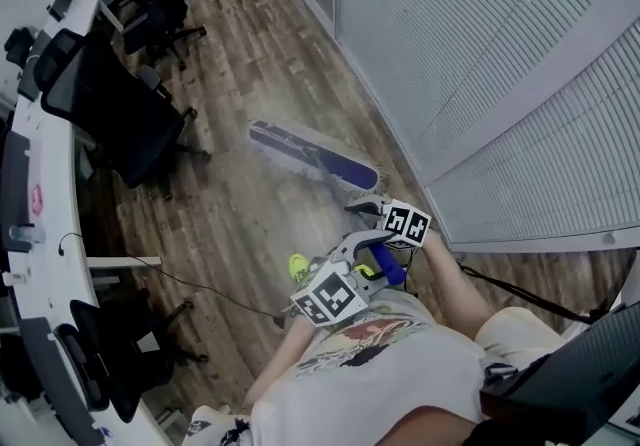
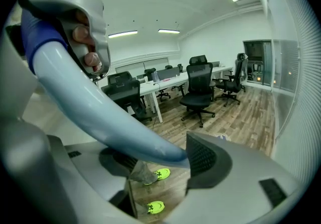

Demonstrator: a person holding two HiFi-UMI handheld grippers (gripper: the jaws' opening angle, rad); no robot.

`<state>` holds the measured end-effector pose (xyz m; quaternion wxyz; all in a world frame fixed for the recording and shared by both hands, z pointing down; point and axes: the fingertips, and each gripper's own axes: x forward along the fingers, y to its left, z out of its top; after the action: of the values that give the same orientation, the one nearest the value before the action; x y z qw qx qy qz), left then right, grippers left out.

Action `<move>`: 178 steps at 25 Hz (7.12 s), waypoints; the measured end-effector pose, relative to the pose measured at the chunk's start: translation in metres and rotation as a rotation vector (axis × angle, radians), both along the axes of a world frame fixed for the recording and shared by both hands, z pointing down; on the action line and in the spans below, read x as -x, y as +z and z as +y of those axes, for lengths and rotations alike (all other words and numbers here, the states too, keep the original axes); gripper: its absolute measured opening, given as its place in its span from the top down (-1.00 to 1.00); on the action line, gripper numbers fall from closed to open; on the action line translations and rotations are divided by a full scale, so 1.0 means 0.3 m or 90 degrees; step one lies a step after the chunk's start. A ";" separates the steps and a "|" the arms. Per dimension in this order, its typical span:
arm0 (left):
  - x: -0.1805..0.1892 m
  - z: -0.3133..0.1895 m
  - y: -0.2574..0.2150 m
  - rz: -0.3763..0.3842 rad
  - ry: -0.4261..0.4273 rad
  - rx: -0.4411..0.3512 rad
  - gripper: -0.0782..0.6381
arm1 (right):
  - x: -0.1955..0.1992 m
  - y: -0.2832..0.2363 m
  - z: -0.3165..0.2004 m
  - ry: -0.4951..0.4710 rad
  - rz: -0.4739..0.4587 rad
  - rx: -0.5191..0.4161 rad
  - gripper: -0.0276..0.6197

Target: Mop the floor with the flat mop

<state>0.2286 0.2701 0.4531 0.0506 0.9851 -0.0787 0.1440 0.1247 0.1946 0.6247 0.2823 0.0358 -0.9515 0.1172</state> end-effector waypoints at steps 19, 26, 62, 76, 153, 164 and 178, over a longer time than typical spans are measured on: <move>-0.240 0.007 -0.021 0.063 -0.106 -0.035 0.17 | -0.205 -0.015 0.070 -0.133 -0.030 -0.007 0.15; -0.228 -0.068 0.000 0.071 -0.123 -0.041 0.17 | -0.189 0.010 0.000 -0.146 -0.018 -0.016 0.15; 0.445 -1.279 -0.143 0.156 -0.130 -0.083 0.17 | 0.450 -0.067 -1.199 -0.173 -0.001 -0.015 0.16; 0.561 -1.497 -0.069 0.149 -0.134 -0.088 0.17 | 0.575 0.010 -1.434 -0.191 0.019 -0.037 0.16; 0.968 -3.524 0.150 0.080 -0.133 -0.053 0.10 | 1.045 0.167 -3.487 -0.205 -0.016 -0.055 0.12; 0.983 -3.403 0.128 0.080 -0.170 -0.064 0.10 | 1.047 0.134 -3.370 -0.178 -0.027 -0.047 0.12; 0.834 -3.101 0.121 0.067 -0.171 -0.054 0.10 | 0.904 0.131 -3.074 -0.155 -0.044 -0.042 0.13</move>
<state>-0.0215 -0.6604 0.4893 0.0316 0.9732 -0.2132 0.0803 -0.1465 -0.7277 0.6641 0.2603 -0.0747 -0.9612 0.0517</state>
